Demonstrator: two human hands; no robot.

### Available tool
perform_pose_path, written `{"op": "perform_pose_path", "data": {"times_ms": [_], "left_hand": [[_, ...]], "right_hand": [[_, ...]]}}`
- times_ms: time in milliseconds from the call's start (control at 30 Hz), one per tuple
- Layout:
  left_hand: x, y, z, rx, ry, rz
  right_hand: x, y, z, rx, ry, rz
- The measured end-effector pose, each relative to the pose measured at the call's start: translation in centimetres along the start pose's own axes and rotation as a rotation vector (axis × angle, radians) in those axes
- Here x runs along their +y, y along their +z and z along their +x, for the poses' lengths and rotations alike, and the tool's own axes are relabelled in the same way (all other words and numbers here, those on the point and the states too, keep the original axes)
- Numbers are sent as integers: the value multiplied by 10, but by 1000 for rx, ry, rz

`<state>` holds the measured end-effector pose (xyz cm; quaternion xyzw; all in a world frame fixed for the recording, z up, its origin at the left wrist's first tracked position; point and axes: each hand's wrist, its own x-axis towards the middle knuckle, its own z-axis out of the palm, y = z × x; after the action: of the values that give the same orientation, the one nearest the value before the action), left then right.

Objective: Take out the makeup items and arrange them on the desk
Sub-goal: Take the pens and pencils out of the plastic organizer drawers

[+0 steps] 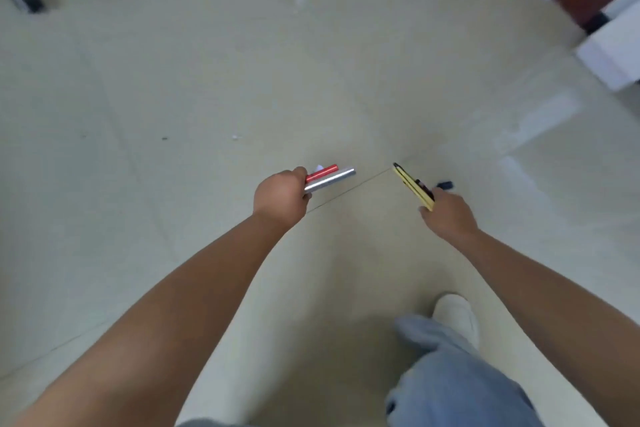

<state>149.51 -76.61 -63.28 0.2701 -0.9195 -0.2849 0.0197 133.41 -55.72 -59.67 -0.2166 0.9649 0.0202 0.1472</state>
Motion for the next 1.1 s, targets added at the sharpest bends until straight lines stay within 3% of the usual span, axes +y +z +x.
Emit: {"op": "perform_pose_path", "data": {"times_ms": [100, 267, 533, 733, 800, 867, 967, 1100], "left_hand": [[45, 29, 22, -70, -3, -101], [83, 79, 59, -271, -136, -374], [128, 144, 115, -340, -386, -566], [134, 168, 120, -307, -525, -627], [129, 166, 119, -286, -564, -659], [122, 160, 116, -259, -589, -715], [111, 144, 107, -255, -565, -854], [93, 94, 77, -237, -545, -953]], "right_hand": [[75, 10, 27, 12, 93, 14], [152, 33, 103, 1, 91, -5], [177, 68, 217, -125, -187, -156], [187, 85, 247, -240, -329, -249], [181, 83, 245, -181, -306, -97], [159, 75, 236, -147, -178, 349], [110, 60, 206, -252, -20, 1039], [40, 33, 152, -362, 119, 1400]]}}
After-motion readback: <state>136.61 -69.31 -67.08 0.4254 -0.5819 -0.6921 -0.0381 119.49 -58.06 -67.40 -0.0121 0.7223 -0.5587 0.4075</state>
